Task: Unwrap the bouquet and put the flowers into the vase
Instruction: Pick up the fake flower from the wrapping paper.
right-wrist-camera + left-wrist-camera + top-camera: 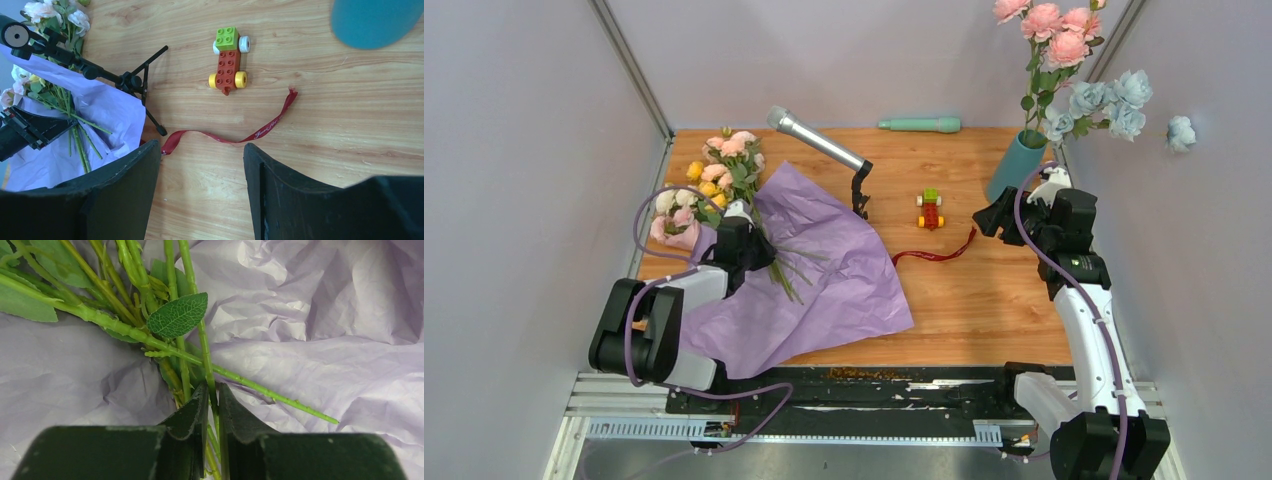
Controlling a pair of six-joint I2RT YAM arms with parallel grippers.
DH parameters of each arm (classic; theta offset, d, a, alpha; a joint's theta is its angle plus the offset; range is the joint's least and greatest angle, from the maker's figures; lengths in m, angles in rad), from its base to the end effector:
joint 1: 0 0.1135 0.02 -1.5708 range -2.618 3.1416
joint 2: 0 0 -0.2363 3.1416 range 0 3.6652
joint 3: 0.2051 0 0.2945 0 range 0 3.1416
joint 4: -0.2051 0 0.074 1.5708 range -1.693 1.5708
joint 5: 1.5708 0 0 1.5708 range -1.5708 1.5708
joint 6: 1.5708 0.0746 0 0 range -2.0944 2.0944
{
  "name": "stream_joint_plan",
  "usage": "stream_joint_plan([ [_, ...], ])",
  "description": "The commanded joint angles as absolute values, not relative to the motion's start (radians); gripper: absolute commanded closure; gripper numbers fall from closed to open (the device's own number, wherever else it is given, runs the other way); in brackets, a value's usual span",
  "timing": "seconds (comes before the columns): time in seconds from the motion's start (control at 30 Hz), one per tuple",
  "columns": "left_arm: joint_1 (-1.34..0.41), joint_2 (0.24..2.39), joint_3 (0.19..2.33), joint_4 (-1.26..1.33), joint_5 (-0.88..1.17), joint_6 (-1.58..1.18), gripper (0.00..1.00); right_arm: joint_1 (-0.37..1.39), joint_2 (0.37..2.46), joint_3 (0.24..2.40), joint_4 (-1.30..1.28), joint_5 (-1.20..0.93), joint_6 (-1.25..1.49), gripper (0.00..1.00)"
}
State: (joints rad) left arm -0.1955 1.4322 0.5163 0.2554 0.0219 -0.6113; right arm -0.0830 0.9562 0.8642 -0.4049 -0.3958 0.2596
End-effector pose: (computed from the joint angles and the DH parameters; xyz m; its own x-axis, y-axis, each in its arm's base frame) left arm 0.3213 -0.0653 0.0642 -0.6140 -0.4633 -0.6390 -0.1725 0.8688 -0.4642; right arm 0.3033 0.0036 0.2717 -0.5262 0.2815 -0.8024 -0.1305 0.9057 0.4033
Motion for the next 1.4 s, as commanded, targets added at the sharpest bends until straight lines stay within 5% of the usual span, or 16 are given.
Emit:
stream_joint_plan([
  [0.0,-0.197,1.428,0.533,0.249,0.003,-0.632,0.83,-0.087,0.956,0.882,-0.390,-0.410,0.251,0.37],
  [0.27,-0.197,1.268,0.499,0.243,0.003,-0.706,1.00,-0.087,0.954,0.884,-0.399,-0.404,0.250,0.37],
  [0.77,-0.196,0.865,0.441,0.164,0.003,-0.703,1.00,-0.087,0.953,0.891,-0.410,-0.429,0.250,0.37],
  [1.1,-0.217,0.602,0.484,0.122,0.156,-0.568,1.00,-0.073,0.939,0.902,-0.334,-0.732,0.262,0.29],
  [1.37,-0.437,0.567,0.581,0.143,0.247,-0.433,1.00,0.119,0.918,0.940,-0.220,-0.833,0.321,0.23],
])
